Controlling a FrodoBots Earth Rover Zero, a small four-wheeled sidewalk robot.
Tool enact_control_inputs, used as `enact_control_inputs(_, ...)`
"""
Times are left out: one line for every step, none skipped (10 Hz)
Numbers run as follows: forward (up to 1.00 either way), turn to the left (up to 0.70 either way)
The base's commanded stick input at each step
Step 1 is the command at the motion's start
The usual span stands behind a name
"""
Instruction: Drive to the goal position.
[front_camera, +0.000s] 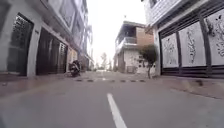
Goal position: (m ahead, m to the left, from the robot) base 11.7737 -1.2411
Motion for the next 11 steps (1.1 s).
enact_control_inputs(1.00, 0.00)
enact_control_inputs(1.00, 0.00)
enact_control_inputs(1.00, -0.03)
enact_control_inputs(1.00, -0.27)
enact_control_inputs(1.00, -0.27)
enact_control_inputs(1.00, -0.27)
enact_control_inputs(1.00, -0.27)
enact_control_inputs(1.00, -0.27)
enact_control_inputs(1.00, -0.27)
enact_control_inputs(1.00, -0.14)
enact_control_inputs(1.00, 0.00)
